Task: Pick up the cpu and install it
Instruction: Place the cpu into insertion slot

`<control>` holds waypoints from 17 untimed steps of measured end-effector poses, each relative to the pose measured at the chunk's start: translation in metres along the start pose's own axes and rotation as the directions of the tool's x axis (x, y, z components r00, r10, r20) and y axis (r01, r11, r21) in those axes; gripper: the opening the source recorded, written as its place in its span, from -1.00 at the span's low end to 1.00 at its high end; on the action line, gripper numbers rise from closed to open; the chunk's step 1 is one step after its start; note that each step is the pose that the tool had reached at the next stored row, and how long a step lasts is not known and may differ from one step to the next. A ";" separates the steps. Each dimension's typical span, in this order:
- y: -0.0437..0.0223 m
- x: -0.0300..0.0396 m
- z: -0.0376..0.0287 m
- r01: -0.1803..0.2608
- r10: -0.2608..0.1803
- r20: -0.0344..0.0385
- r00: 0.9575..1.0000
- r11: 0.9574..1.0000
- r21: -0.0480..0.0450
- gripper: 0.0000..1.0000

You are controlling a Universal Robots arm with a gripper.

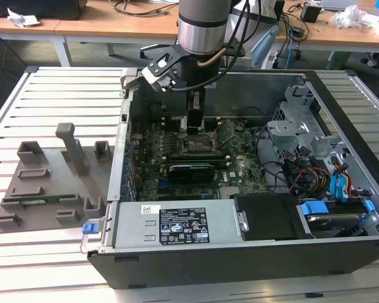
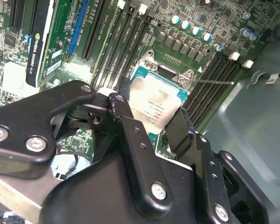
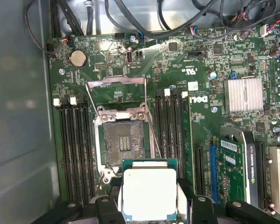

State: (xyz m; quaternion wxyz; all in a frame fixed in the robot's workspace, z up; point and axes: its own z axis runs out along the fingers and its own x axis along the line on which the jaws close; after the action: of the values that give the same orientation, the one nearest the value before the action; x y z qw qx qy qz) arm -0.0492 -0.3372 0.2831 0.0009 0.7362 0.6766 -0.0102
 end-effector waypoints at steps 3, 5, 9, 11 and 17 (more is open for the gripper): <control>0.0000 0.0000 0.0000 0.001 -0.001 0.000 1.000 1.000 0.000 0.09; 0.0000 0.0000 0.0000 0.001 -0.001 0.000 1.000 1.000 0.000 0.09; 0.0001 0.0000 0.0000 0.091 -0.091 0.001 0.996 0.996 -0.001 0.09; 0.0006 0.0001 0.0000 0.091 -0.091 0.001 0.996 0.996 -0.001 0.09; 0.0014 0.0002 0.0016 0.091 -0.091 0.001 0.996 0.996 -0.001 0.09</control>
State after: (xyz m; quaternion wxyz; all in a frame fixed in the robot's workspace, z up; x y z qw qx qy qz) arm -0.0478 -0.3372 0.2815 0.0013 0.7045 0.7096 -0.0101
